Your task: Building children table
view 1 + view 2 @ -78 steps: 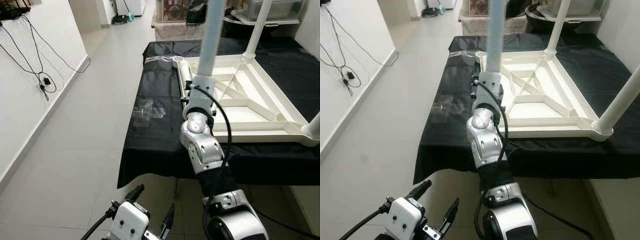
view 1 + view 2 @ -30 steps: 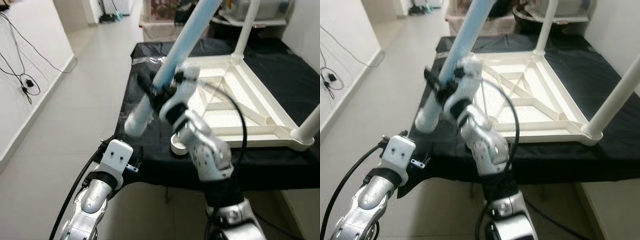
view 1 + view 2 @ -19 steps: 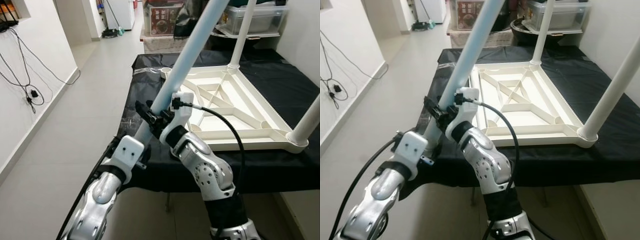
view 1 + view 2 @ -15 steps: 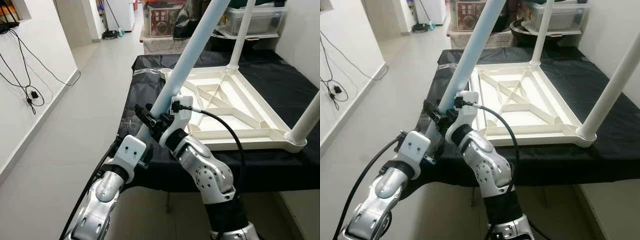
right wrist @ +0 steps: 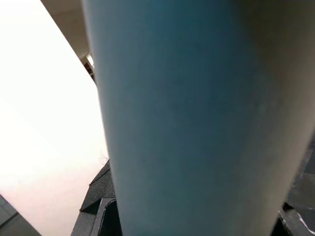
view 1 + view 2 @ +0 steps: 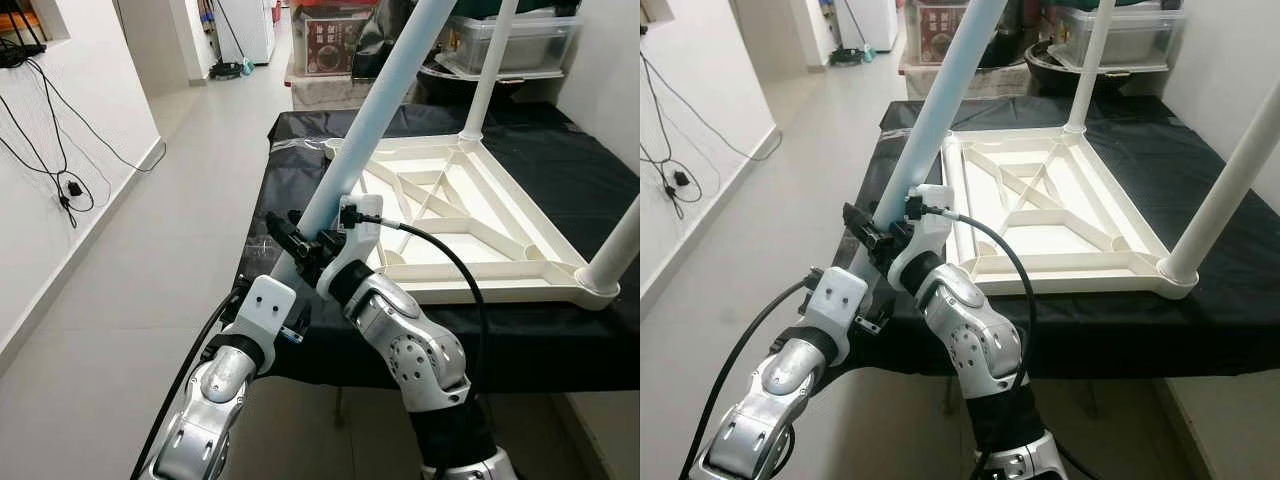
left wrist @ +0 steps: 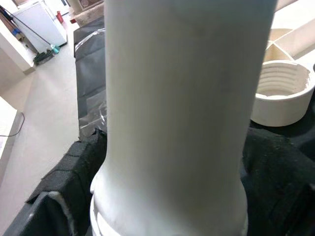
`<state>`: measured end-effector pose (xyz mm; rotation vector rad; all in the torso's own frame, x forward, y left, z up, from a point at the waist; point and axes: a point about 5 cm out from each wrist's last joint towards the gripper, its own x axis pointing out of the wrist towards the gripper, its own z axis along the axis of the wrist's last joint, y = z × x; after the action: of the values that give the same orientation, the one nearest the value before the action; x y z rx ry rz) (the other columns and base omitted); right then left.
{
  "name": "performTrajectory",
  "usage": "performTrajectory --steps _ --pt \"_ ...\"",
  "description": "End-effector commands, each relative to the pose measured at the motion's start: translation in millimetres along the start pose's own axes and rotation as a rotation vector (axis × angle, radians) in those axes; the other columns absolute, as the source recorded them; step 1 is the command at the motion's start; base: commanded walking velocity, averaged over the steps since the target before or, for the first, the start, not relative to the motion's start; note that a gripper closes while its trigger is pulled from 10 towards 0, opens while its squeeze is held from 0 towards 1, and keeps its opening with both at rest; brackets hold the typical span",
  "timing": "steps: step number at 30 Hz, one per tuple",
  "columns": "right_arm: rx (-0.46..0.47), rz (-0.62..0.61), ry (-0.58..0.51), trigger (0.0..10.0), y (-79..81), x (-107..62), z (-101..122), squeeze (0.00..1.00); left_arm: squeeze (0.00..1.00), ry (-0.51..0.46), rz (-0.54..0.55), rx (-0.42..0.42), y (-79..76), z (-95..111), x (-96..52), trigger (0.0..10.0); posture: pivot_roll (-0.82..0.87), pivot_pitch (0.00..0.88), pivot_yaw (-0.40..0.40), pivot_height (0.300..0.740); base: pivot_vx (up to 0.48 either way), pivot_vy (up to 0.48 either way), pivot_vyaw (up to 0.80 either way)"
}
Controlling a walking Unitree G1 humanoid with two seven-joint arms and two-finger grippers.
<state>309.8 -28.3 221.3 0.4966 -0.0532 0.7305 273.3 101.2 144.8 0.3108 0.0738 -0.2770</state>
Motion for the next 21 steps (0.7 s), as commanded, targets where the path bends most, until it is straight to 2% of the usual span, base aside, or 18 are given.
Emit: performTrajectory --steps 1,17,18,21 --pt "0.062 0.060 -0.011 10.0 17.4 2.0 -6.2 0.00 0.00 0.025 0.004 -0.007 2.1 -5.5 1.3 0.0 0.08 0.004 0.028 0.740 0.000 0.000 0.00" --pt "-0.008 0.067 -0.022 10.0 15.4 3.0 -4.3 0.00 0.00 0.035 -0.015 -0.018 0.1 -9.2 -0.4 0.0 0.07 0.003 0.025 0.740 0.000 0.000 0.00" --pt "-0.024 0.067 -0.025 10.0 13.7 2.8 -3.9 1.00 0.00 0.033 -0.025 -0.033 0.0 -9.0 -1.0 10.0 0.07 0.003 0.025 0.740 0.000 0.000 0.00" --pt "-0.037 0.081 -0.025 10.0 9.8 2.9 -2.1 1.00 0.00 0.017 -0.045 -0.076 0.8 -7.0 -4.0 10.0 0.08 0.002 0.026 0.740 0.000 0.000 0.00"
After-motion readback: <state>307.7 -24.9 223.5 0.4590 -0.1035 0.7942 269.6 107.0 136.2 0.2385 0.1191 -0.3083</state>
